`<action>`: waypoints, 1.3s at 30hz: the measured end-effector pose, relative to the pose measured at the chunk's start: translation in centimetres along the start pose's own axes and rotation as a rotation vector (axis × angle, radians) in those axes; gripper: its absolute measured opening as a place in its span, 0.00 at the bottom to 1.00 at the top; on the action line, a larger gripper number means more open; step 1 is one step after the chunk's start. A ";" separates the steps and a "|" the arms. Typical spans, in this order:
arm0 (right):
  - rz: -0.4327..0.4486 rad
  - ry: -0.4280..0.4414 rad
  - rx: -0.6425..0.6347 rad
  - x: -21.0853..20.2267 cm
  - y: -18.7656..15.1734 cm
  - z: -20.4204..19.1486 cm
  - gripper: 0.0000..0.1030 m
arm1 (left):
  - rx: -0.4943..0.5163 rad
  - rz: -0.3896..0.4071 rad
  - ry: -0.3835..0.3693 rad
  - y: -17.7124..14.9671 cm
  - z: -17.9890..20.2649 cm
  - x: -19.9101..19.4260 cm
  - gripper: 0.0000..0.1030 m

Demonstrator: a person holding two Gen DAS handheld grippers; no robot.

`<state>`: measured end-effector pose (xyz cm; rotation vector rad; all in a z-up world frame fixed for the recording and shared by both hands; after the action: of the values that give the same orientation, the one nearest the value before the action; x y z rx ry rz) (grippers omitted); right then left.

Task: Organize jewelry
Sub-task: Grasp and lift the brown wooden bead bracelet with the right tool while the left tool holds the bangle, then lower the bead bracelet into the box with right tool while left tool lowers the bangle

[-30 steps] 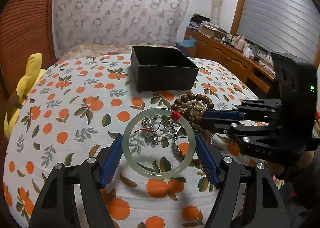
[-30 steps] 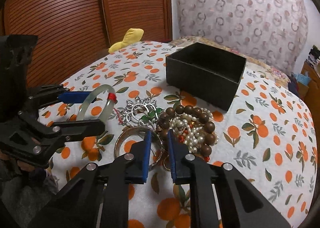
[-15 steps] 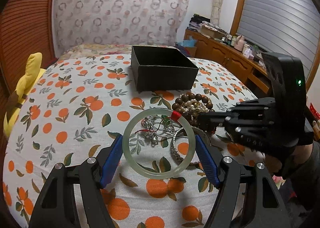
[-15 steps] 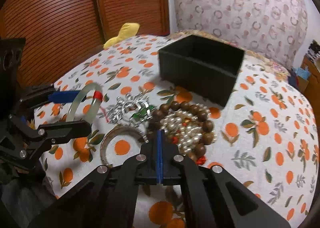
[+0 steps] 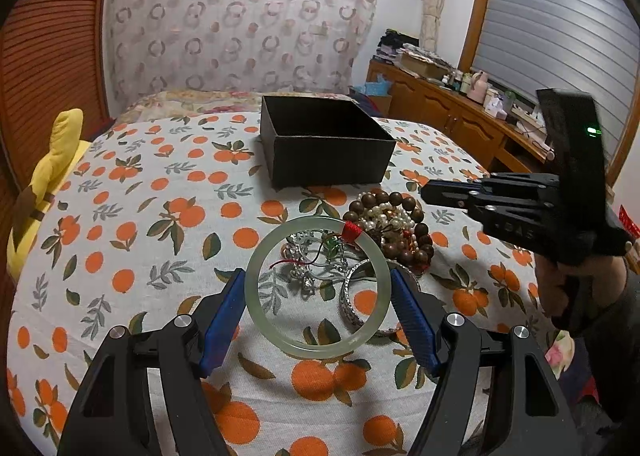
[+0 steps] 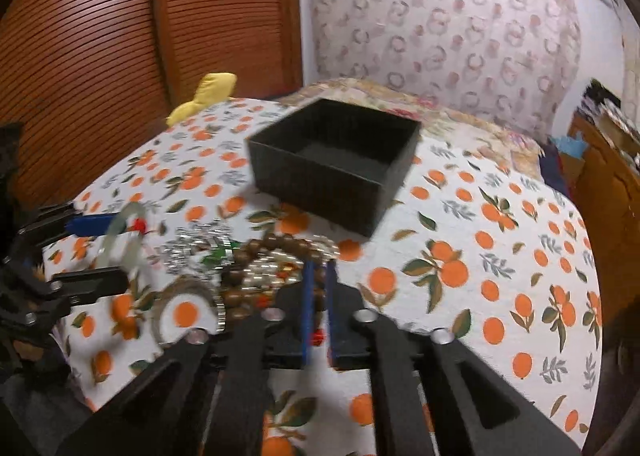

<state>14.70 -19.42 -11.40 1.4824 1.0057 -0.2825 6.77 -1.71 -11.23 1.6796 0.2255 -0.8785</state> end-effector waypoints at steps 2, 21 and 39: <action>-0.022 0.028 0.042 0.7 0.1 0.7 0.25 | 0.000 -0.001 -0.003 0.0 0.1 0.0 0.67; -0.053 0.106 0.134 1.3 0.6 1.1 0.13 | 0.003 0.001 -0.002 0.1 0.0 0.1 0.67; 0.135 0.097 -0.009 -4.7 6.0 -2.5 0.13 | 0.032 0.032 0.027 3.7 -1.8 1.0 0.67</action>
<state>15.28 -18.28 -3.43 1.5598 0.9770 -0.1102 10.36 -1.49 -9.02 1.7213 0.2029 -0.8401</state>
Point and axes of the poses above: each gripper's, at about its wrist camera, not at the fingertips, and x roughly the way its jaws point, z to its right, y to its top, the point moved 4 cm from there along x, roughly the way its jaws point, and after that the axes turned 15 degrees about x, right-handed, at the moved point
